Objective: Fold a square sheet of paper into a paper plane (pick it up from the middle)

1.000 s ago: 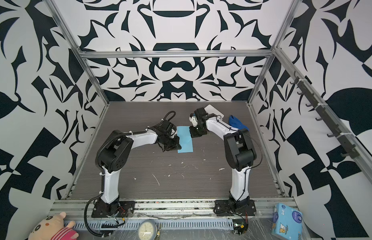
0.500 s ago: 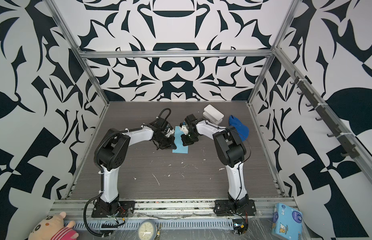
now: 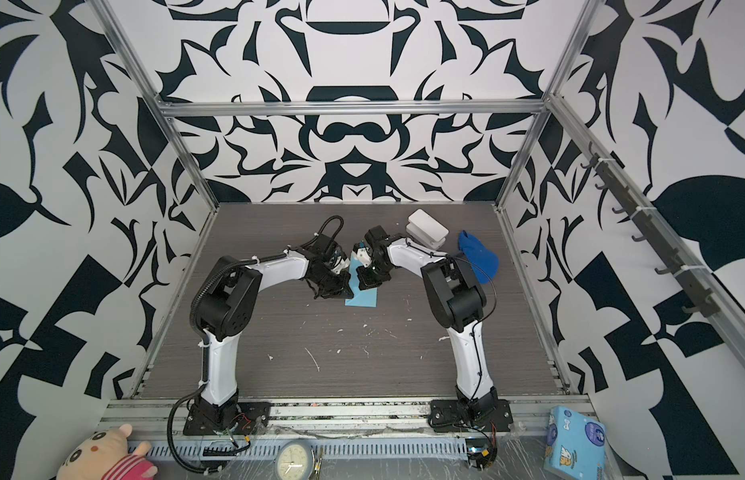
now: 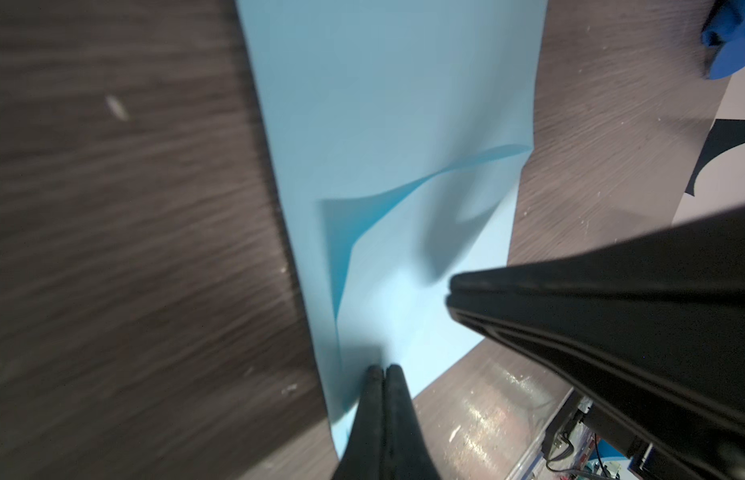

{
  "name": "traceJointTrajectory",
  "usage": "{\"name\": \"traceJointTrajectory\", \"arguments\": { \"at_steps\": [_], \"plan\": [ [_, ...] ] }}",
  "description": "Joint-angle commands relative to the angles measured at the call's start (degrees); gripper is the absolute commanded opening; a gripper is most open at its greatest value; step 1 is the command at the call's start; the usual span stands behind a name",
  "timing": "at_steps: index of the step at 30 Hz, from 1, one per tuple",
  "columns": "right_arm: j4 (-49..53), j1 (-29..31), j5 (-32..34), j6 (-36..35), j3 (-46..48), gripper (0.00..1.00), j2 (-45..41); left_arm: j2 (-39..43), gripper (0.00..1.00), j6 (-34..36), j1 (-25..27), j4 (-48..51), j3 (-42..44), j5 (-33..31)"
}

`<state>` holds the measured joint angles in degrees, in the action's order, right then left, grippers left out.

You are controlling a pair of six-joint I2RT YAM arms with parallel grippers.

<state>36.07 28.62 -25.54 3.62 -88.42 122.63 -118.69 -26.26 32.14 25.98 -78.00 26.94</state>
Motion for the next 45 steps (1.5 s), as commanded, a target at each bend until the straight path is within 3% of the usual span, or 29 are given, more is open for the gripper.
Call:
{"name": "traceJointTrajectory", "arguments": {
  "at_steps": [1, 17, 23, 27, 30, 35, 45],
  "plan": [
    [2.2, 0.2, 1.5, -0.9, -2.4, 0.00, 0.1, -2.2, 0.00, 0.9, -0.1, 4.5, -0.1, -2.4],
    [11.6, -5.7, 11.0, -4.1, -6.9, 0.00, 3.1, -2.3, 0.00, 1.3, -0.1, 5.2, 0.5, -3.2],
    [9.6, -6.9, 18.6, 1.7, -8.4, 0.00, 0.4, -2.5, 0.00, 1.4, -0.1, 5.1, 0.3, -3.3],
    [4.4, -5.4, 10.4, 3.8, -4.0, 0.00, -6.9, -2.4, 0.00, 1.3, -0.1, 5.1, 0.1, -3.3],
    [4.2, -2.5, 5.7, 4.1, -3.4, 0.00, -6.5, -2.5, 0.00, 1.2, -0.1, 5.1, -0.2, -3.3],
    [4.8, 1.8, 4.0, 4.5, -5.3, 0.00, -2.0, -2.4, 0.00, 1.1, -0.1, 5.1, -0.5, -3.2],
    [4.4, 2.5, 4.7, 5.1, -6.0, 0.00, 0.4, -2.2, 0.00, 0.7, -0.1, 4.8, -0.6, -3.1]
  ]
}}
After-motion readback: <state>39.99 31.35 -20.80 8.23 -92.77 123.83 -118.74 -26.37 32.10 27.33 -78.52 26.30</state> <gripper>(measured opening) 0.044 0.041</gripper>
